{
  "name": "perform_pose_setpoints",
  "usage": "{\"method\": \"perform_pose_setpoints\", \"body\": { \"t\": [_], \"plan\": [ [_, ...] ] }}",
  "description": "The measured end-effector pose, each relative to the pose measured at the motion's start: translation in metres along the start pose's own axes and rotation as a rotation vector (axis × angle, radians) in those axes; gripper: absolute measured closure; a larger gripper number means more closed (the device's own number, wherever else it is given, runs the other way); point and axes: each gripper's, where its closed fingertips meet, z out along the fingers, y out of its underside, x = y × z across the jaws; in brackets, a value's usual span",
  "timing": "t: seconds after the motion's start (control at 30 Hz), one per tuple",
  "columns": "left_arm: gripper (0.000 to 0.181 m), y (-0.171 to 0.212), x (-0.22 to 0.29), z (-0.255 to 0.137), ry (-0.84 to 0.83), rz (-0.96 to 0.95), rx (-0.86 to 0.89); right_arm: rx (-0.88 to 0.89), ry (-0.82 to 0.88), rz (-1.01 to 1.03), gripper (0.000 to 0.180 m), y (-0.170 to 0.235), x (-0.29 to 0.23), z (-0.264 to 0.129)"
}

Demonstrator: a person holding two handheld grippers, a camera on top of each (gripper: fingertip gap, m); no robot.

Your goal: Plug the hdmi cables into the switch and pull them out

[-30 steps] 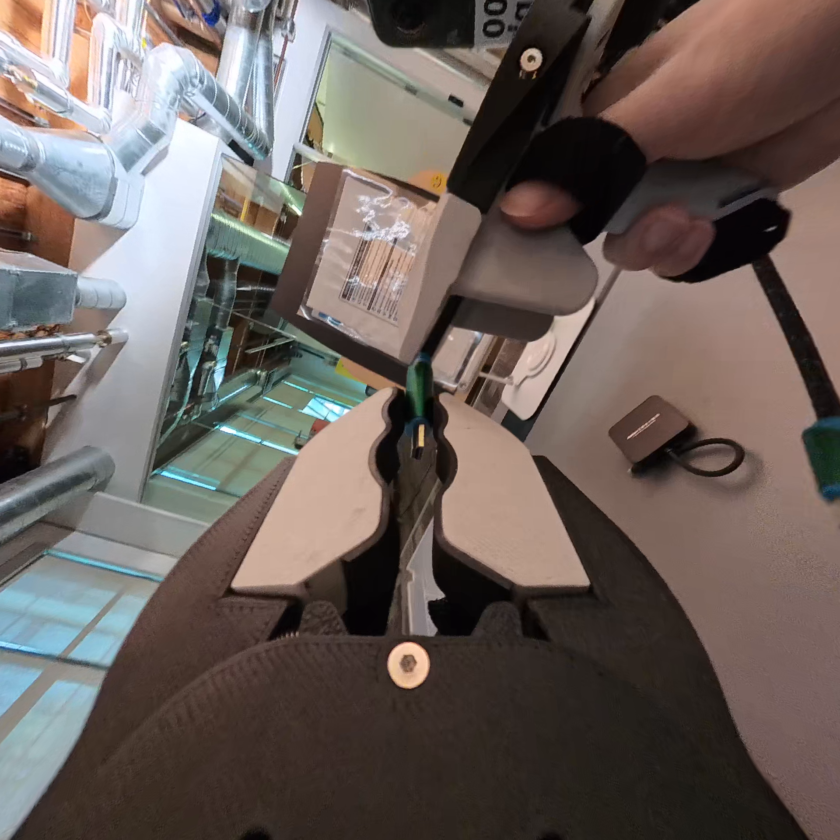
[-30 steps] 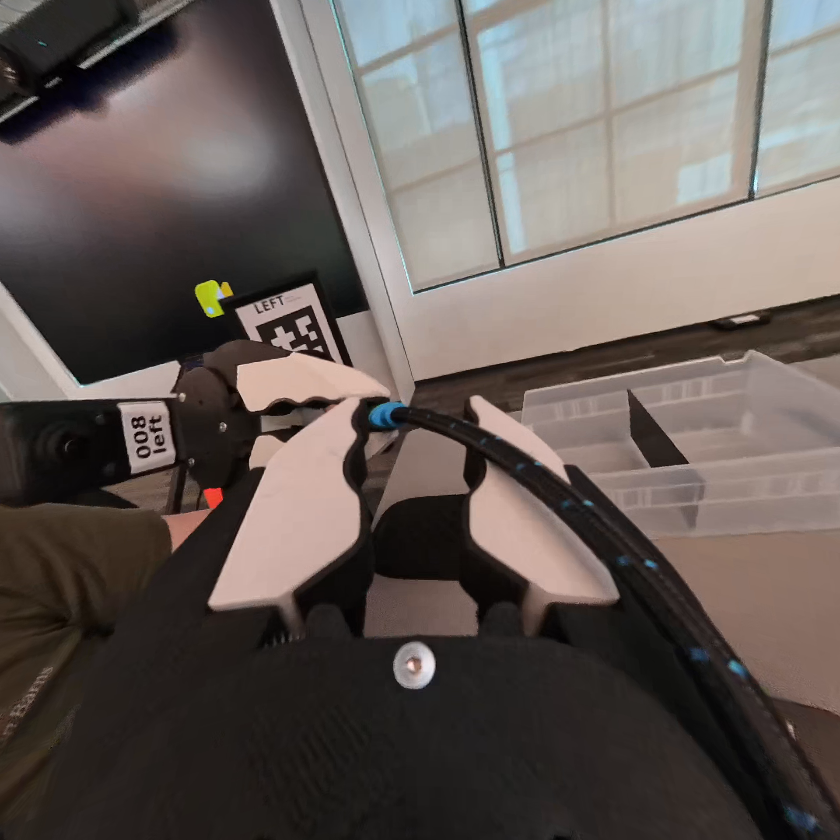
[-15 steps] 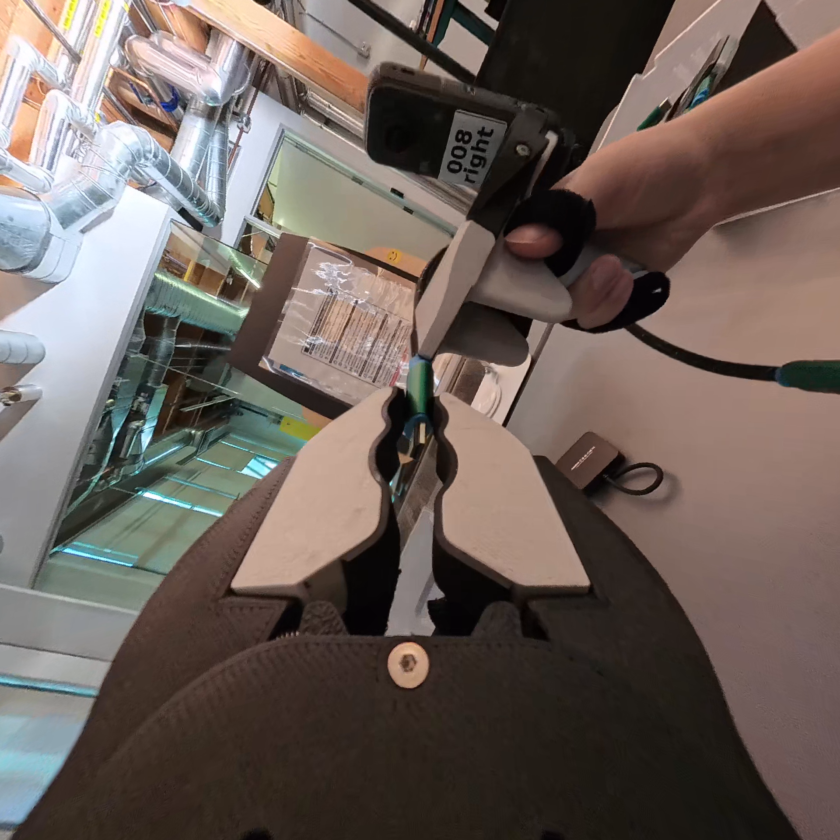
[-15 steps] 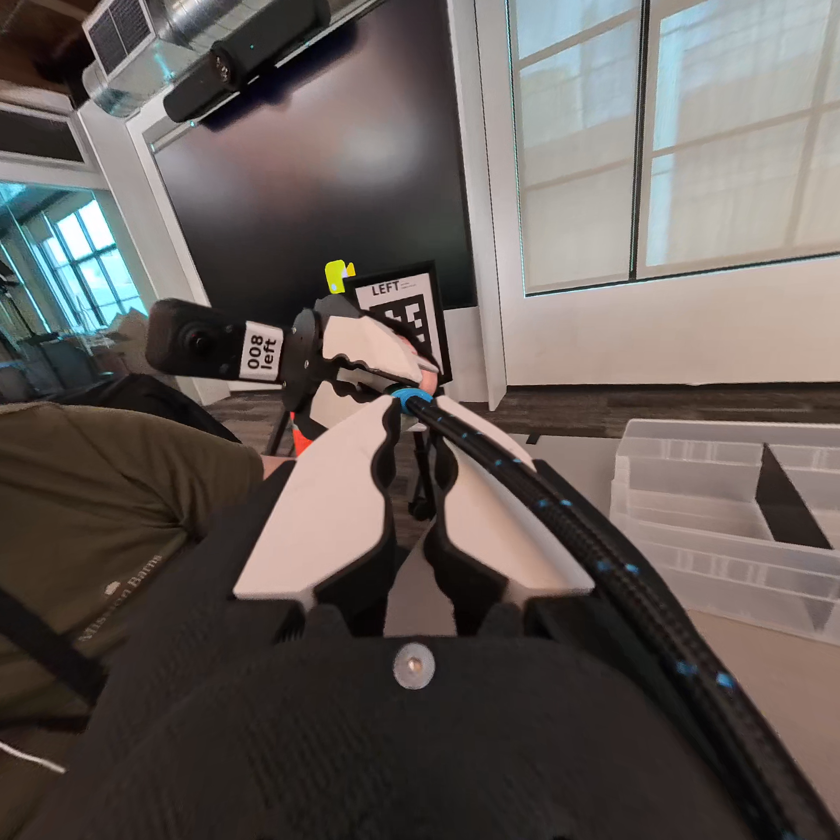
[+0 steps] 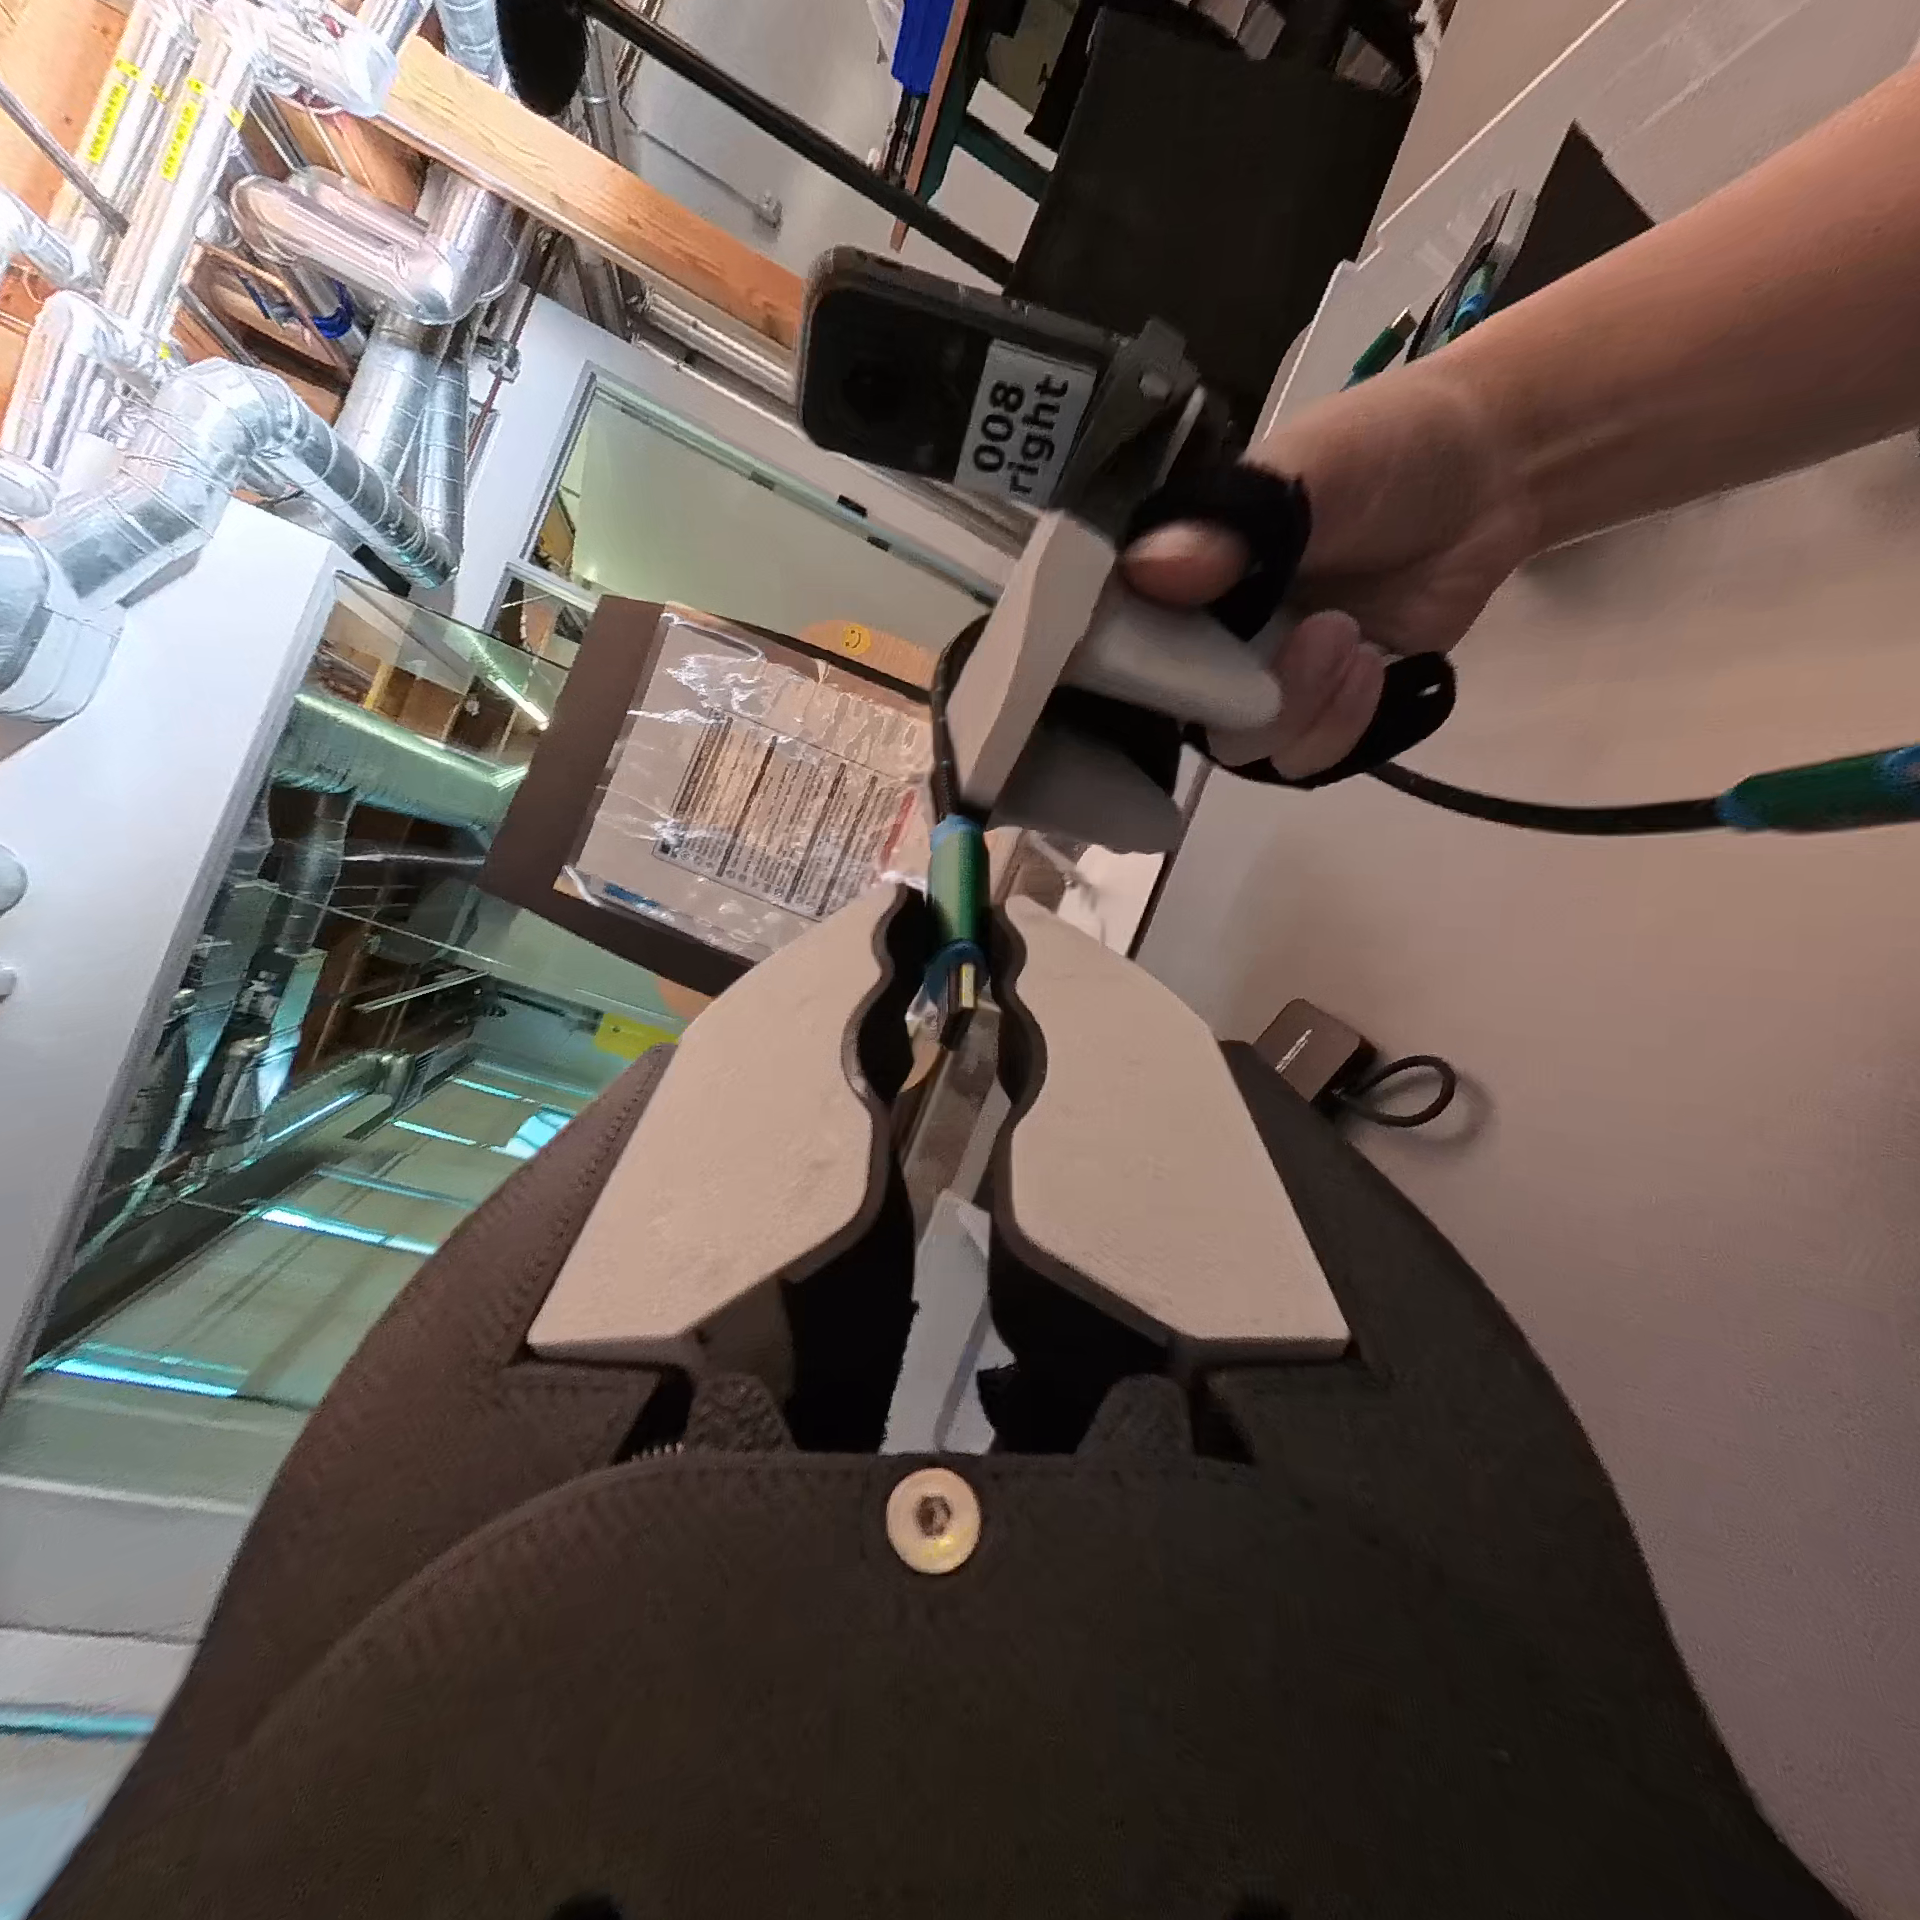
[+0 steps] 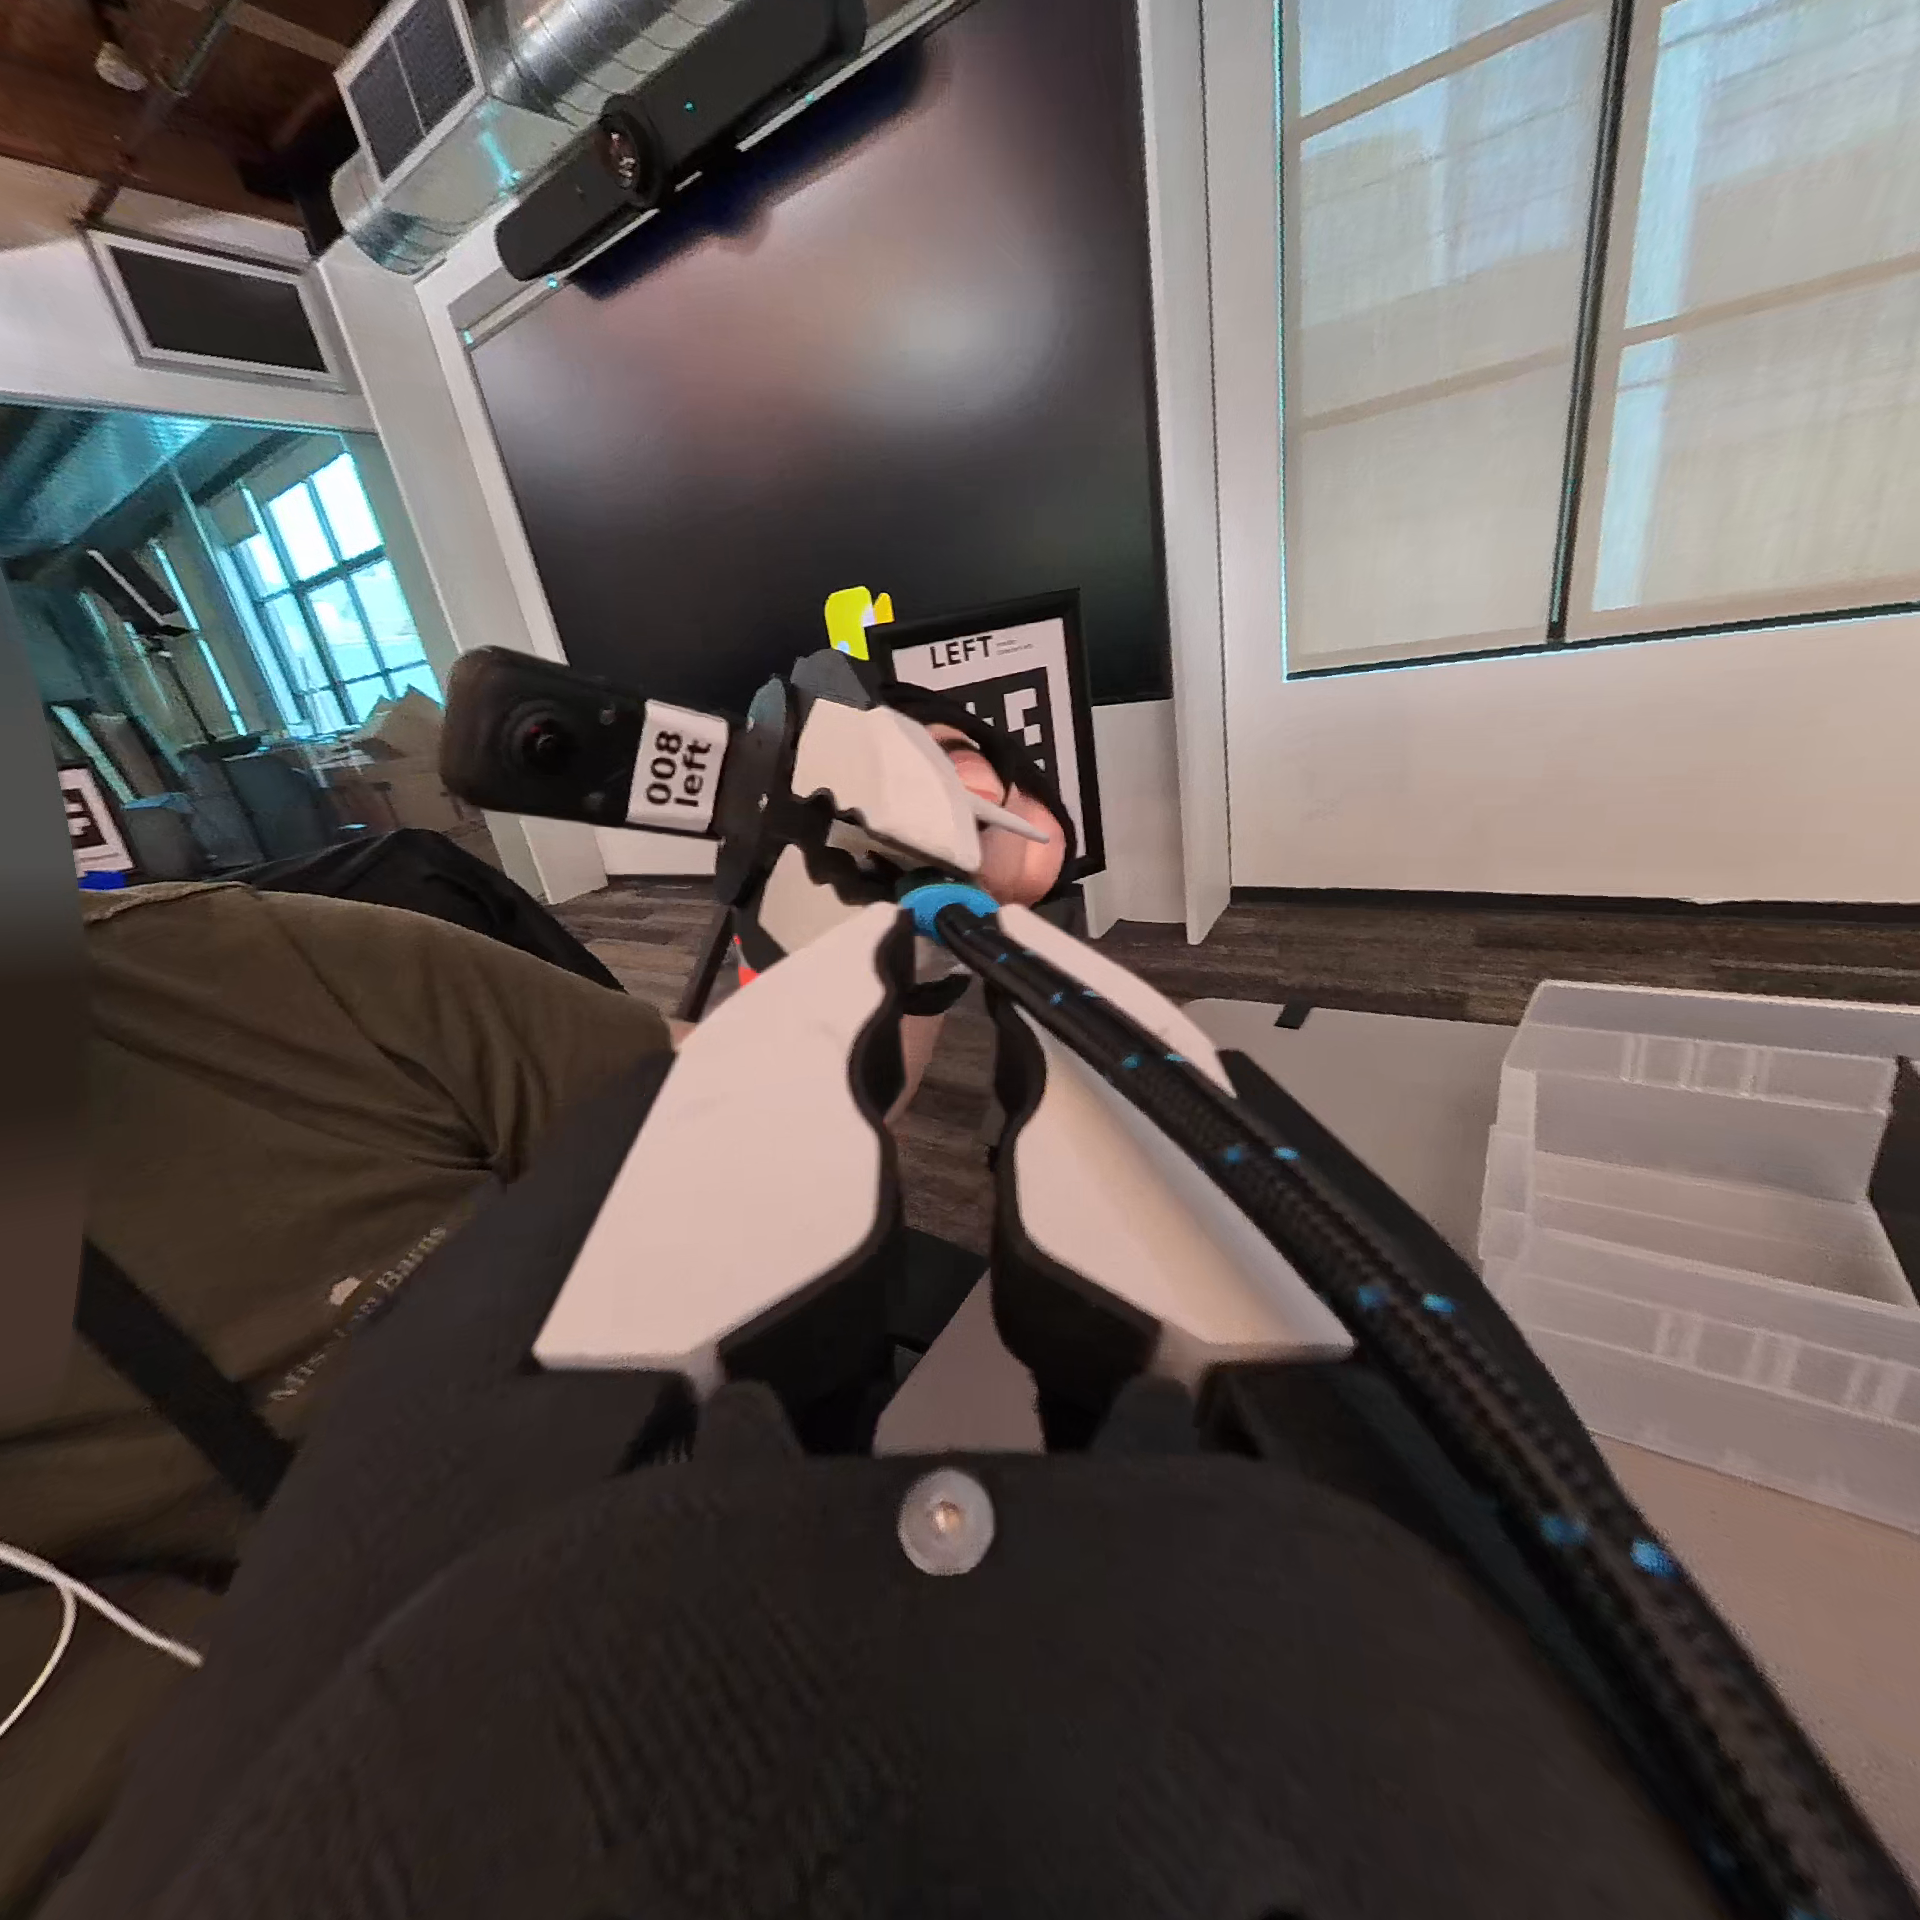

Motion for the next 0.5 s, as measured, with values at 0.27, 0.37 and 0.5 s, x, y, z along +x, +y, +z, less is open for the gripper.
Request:
{"method": "perform_pose_setpoints", "body": {
  "t": [0.27, 0.37, 0.5],
  "plan": [
    [0.17, 0.004, 0.002, 0.0, 0.0, 0.014, -0.021, -0.023, 0.017, 0.011, 0.17, 0.003, 0.004, 0.0],
    [0.169, 0.004, -0.003, 0.003, -0.049, -0.059, 0.022, -0.015, 0.052, 0.01, 0.17, -0.002, 0.006, -0.002],
    [0.126, 0.003, -0.006, 0.003, 0.035, -0.388, 0.116, -0.018, 0.146, -0.054, 0.171, -0.012, 0.015, -0.018]
  ]
}}
